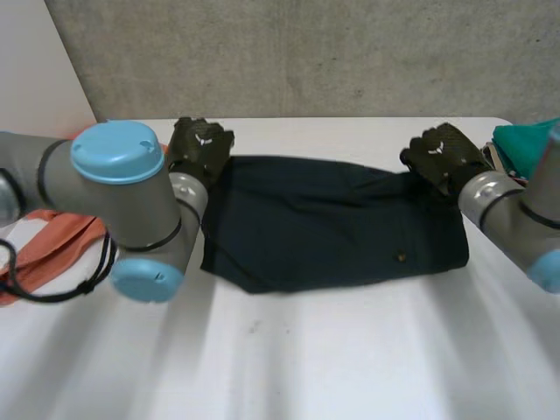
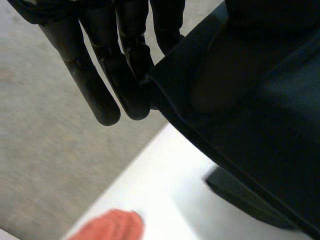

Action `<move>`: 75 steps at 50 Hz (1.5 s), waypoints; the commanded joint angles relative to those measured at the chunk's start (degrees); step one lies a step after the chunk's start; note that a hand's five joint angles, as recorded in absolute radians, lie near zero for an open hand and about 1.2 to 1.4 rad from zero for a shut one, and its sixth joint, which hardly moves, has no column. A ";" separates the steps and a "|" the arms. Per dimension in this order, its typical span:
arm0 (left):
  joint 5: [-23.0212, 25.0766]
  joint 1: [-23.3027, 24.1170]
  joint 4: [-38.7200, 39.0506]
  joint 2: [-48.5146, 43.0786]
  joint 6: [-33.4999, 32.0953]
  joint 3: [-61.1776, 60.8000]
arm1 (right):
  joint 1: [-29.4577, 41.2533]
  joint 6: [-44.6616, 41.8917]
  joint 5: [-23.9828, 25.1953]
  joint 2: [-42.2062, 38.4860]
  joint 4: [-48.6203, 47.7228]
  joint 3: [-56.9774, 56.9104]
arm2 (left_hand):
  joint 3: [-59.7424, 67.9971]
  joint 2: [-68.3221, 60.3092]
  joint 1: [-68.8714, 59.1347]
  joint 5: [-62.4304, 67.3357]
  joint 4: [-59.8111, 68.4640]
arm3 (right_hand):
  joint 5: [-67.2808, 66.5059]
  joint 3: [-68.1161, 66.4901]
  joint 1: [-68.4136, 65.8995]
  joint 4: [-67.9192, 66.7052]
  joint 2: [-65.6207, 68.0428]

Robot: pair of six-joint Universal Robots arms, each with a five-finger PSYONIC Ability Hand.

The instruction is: Fold the laundry.

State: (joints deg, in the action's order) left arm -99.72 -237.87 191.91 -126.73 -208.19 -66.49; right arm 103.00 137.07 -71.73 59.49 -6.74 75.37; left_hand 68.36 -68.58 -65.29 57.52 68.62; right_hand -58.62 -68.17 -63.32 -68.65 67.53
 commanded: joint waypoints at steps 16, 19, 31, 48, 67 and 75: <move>-0.39 1.35 14.19 0.23 -2.39 -3.17 | 1.68 13.40 -5.36 -0.01 0.47 -1.56 | -58.36 58.58 55.29 -57.52 -58.62 | 58.62 58.17 53.32 58.65 -57.53; -0.30 2.76 14.19 3.33 -2.22 -8.38 | 0.02 13.13 -1.76 3.34 8.63 4.14 | -58.36 58.58 55.29 -57.52 -58.62 | 58.62 58.17 53.32 58.65 -57.53; -0.21 6.98 14.54 7.29 -1.60 -20.96 | -7.29 7.34 1.25 0.46 0.69 15.33 | -58.36 58.58 55.29 -57.52 -58.62 | 45.26 44.81 39.96 45.29 -44.16; -0.74 6.46 14.01 14.40 1.91 -23.68 | -10.19 -2.33 -10.09 6.33 -6.97 16.47 | -58.36 58.58 55.29 -57.52 -58.62 | -11.38 -11.83 -16.68 -11.35 12.47; -0.83 2.33 13.49 22.14 7.63 -29.05 | 22.15 -11.47 10.02 -0.86 -16.56 14.36 | -58.36 58.58 55.29 -57.52 -58.62 | -11.38 -11.83 -16.68 -11.35 12.47; -0.74 2.24 13.57 21.97 7.80 -27.65 | 22.69 -10.17 10.74 -1.67 -16.82 16.12 | -58.36 58.58 55.29 -57.52 -58.62 | 58.62 58.17 53.32 58.65 -57.53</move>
State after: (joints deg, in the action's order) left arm -100.51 -235.67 205.40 -104.49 -200.41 -95.40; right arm 126.31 125.19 -61.04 57.56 -23.60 90.14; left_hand 12.27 -11.85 -10.82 2.75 11.60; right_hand -13.55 -23.73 -21.31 -23.60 22.37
